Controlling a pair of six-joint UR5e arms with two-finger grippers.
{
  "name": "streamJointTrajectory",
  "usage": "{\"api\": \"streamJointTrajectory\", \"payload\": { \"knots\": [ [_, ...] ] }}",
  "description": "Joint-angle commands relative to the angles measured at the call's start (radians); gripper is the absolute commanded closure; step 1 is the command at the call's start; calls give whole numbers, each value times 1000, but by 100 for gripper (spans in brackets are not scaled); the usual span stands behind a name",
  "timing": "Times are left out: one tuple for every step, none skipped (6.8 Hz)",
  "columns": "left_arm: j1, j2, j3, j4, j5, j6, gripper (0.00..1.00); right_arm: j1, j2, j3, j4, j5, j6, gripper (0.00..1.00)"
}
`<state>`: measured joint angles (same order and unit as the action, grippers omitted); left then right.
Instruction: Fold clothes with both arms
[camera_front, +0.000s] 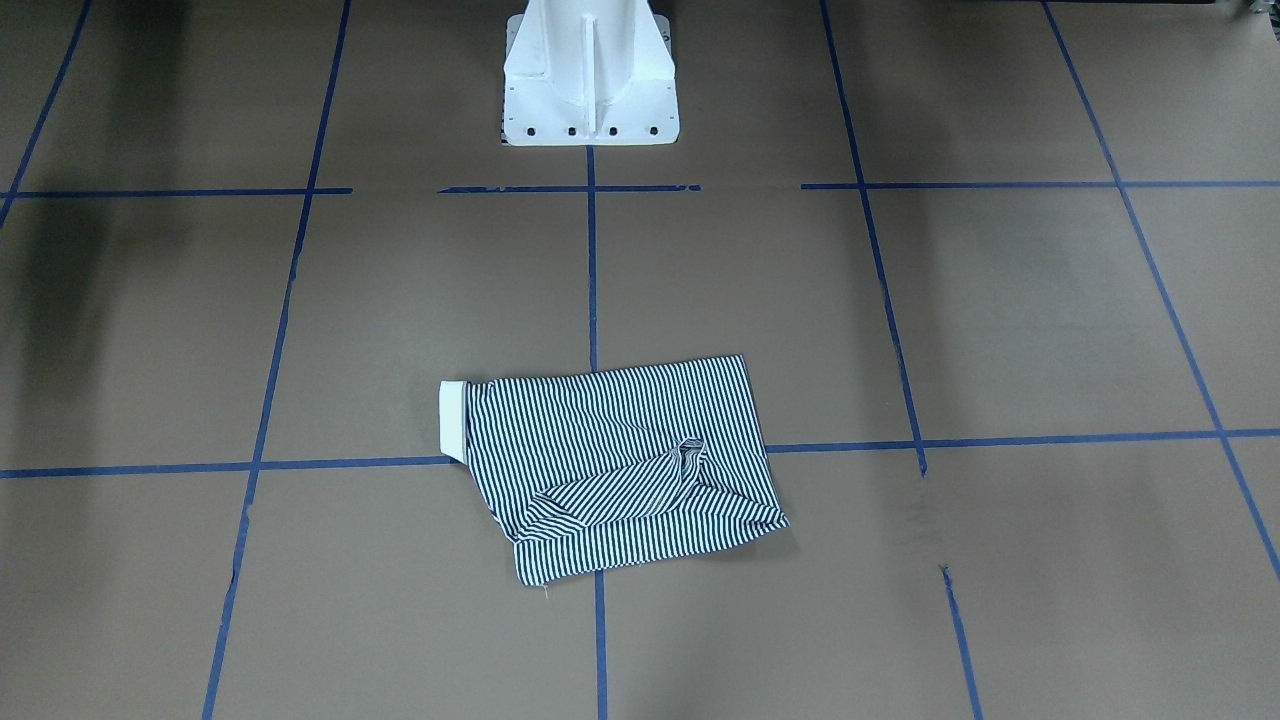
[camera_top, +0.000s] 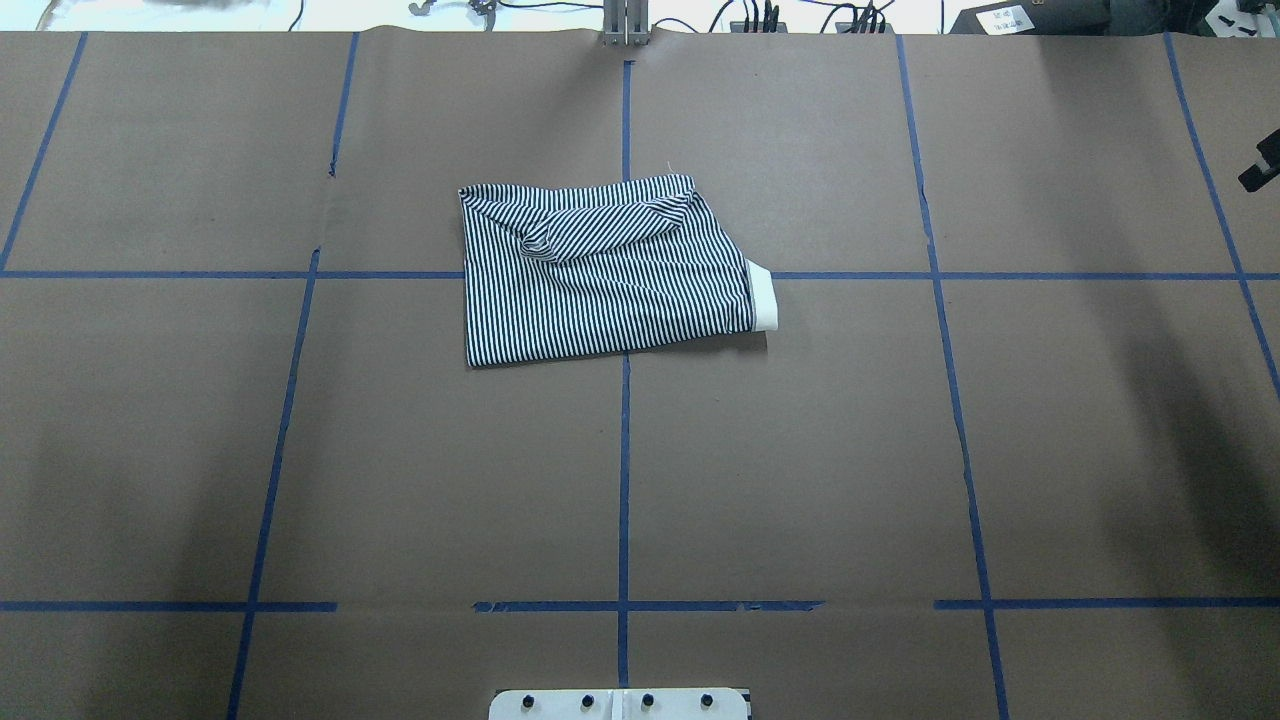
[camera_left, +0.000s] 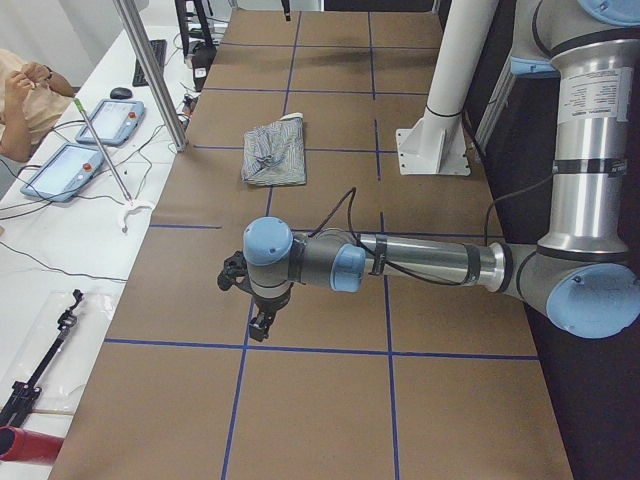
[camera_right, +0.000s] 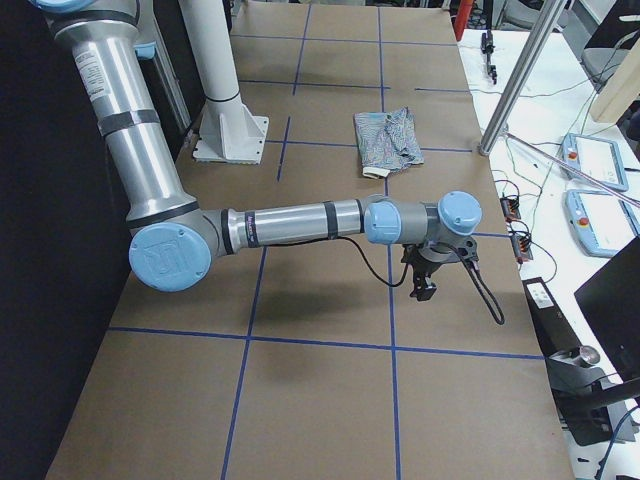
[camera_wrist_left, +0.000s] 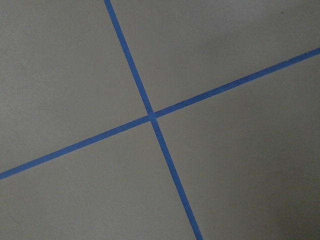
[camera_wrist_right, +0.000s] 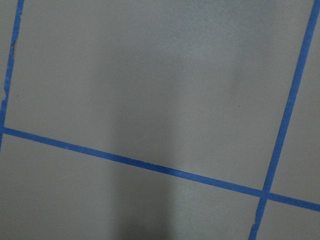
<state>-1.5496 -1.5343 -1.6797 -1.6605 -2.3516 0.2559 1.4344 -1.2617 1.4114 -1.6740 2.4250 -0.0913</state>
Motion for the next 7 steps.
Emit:
{"api": "streamJointTrajectory", "payload": {
  "knots": [
    [0, 0, 2, -1, 3, 6, 0, -6, -7, 14, 26, -67, -7, 0],
    [0, 0, -3, -1, 3, 8, 0, -6, -5, 26, 27, -101, -7, 0],
    [0, -1, -3, -2, -4, 8, 0, -6, -7, 40, 25, -122, -7, 0],
    [0, 0, -2, -4, -5, 6, 0, -6, -7, 40, 25, -122, -4, 0],
    [0, -1, -3, -4, 0, 3, 0, -5, -21, 53, 25, -112, -5, 0],
    [-1, 0, -3, -4, 3, 3, 0, -6, -66, 105, 25, -113, -2, 0],
    [-6, 6, -8, -4, 3, 3, 0, -11, -71, 124, 25, -113, -2, 0]
  ]
}}
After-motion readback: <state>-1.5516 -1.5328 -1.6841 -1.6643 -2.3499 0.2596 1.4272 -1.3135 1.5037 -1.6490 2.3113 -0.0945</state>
